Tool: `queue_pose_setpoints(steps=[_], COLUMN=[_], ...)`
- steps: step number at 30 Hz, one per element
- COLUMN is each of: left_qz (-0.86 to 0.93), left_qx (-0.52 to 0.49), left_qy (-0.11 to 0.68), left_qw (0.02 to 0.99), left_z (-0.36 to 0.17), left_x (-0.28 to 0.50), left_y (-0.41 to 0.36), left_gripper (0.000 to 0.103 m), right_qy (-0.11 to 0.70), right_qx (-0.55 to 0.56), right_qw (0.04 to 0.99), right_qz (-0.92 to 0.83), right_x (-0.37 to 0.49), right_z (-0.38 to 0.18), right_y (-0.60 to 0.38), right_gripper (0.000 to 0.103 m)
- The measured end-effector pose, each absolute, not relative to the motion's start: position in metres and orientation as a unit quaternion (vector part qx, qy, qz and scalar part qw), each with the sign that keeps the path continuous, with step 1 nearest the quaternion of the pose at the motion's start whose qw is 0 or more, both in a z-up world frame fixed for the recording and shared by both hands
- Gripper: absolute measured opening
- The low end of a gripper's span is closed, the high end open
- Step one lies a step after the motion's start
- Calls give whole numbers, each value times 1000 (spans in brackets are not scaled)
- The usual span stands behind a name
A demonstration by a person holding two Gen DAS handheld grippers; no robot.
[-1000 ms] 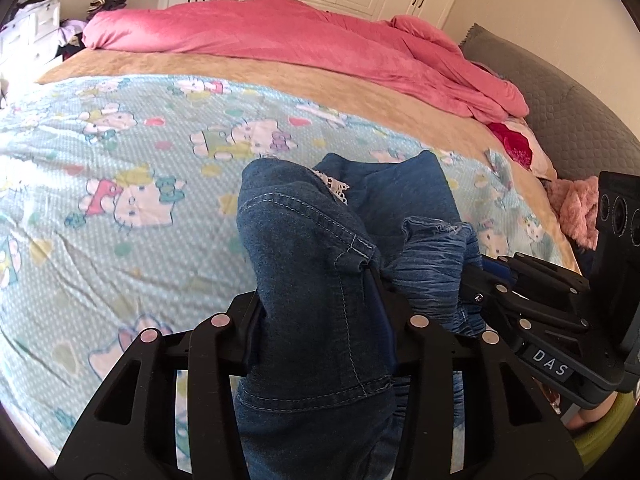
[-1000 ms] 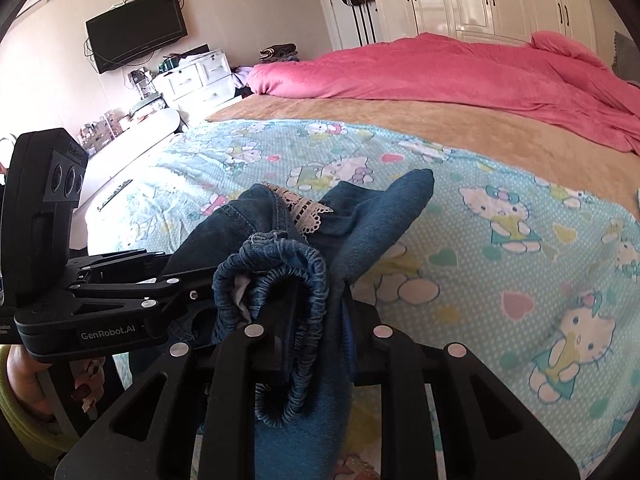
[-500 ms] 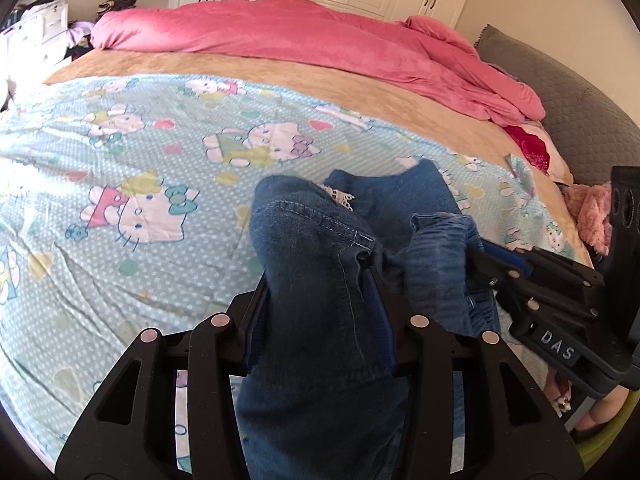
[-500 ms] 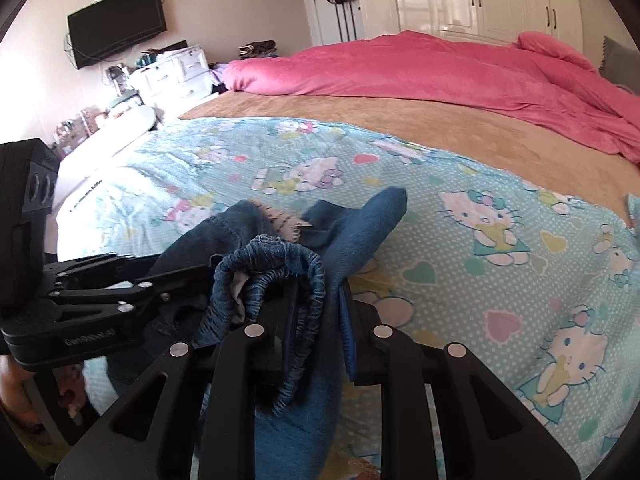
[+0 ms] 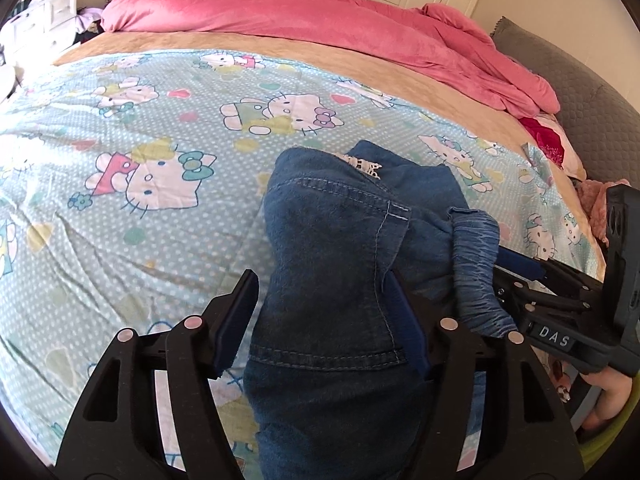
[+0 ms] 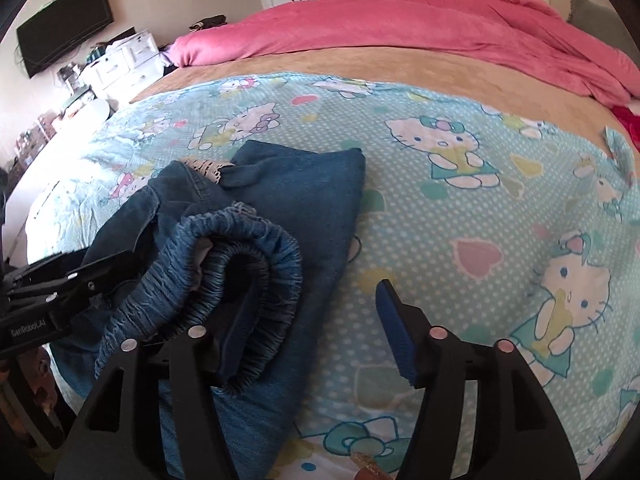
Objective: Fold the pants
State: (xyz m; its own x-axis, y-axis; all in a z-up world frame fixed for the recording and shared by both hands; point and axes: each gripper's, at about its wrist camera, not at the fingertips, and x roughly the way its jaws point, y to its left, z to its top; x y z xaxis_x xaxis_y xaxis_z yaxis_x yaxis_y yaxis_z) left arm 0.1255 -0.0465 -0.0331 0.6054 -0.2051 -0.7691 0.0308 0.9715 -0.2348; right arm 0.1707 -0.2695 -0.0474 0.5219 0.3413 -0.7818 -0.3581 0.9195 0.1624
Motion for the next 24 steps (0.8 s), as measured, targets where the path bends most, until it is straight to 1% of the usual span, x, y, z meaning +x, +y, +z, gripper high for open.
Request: queue_pose_setpoints(steps=[2,3,6,8,10,15,16,24], left_qz=[-66,-64,-63,-63,-61,-60,-60,-58], left_qx=[-98,-96,-98,-102,-102,-97,-96,-92], left_qy=[435,433,426,421,412,389,385,362], left_qw=[893,894,897,899,903,914,916,926], left_z=[-30,-28,-21,-16,-7,13,16,35], left_x=[123,121,116,111,103,83,80,42], left_y=[-46,-46,-43,-42,-41,-42,-42,-43], left_gripper=[61,65,70,72,77,93,93,93], right_qy=[440,437,420,407,391,344,336,307], right_qx=[-5,-5,-2,-1,-4,-14,-17,-2], right_qw=[875,876,885,890,897,916,919,929], right_qz=[203,204,203,205,206,206,204,208], right_x=[167,164,152,144,133,105,100,68], right_z=[-42,-40,-26,-17,-6,20,25,46], right_y=[-273,-274,-280,-284,-288,-294,-295,-304], right_gripper=[62,63,83,86,93,97,98,98])
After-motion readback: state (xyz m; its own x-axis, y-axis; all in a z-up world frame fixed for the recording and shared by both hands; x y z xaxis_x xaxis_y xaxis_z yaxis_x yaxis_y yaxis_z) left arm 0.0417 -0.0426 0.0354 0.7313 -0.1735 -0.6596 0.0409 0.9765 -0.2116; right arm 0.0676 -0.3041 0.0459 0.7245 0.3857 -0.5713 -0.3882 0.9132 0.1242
